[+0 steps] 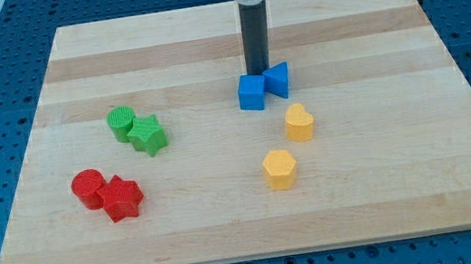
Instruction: Touch the green star
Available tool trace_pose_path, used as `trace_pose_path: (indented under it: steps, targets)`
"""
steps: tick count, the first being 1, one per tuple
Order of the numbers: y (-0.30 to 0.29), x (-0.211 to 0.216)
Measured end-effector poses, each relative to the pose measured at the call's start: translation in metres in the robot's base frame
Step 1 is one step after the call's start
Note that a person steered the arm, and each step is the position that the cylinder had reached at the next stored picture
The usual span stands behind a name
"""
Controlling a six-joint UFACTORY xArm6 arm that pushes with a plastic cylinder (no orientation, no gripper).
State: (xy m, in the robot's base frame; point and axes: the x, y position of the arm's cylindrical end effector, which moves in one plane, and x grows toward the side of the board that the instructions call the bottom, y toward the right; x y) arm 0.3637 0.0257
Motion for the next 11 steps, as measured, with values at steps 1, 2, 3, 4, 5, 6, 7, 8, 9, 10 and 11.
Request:
trace_pose_path:
  steps: [1, 2, 3, 4, 5, 6, 7, 8, 9, 10, 11]
  targets:
    - [-0.001, -0.025]
    - [-0.013, -0.040]
    - [-0.013, -0.043]
    - [-0.044, -0.052]
    - [-0.107, -0.050]
    - [-0.137, -0.025]
    - [-0.153, 0.014]
    - [-0.156, 0.049]
    - [-0.127, 0.053]
    - [-0.087, 0.052]
    - [-0.058, 0.052]
